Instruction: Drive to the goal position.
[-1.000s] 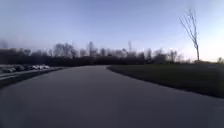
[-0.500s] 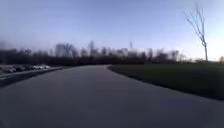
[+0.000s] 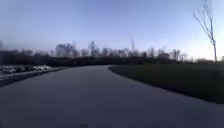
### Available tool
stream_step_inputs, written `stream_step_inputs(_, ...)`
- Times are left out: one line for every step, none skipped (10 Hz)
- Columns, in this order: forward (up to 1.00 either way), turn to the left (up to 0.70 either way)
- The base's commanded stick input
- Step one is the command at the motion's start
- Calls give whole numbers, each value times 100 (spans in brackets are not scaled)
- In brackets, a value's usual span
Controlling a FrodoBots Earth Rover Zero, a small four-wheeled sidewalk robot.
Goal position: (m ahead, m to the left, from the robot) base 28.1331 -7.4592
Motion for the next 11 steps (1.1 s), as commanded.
stream_step_inputs(100, 1)
stream_step_inputs(100, 1)
stream_step_inputs(100, 1)
stream_step_inputs(100, 1)
stream_step_inputs(100, 1)
stream_step_inputs(100, 1)
stream_step_inputs(100, 1)
stream_step_inputs(100, 1)
stream_step_inputs(100, 1)
stream_step_inputs(100, 1)
stream_step_inputs(100, 1)
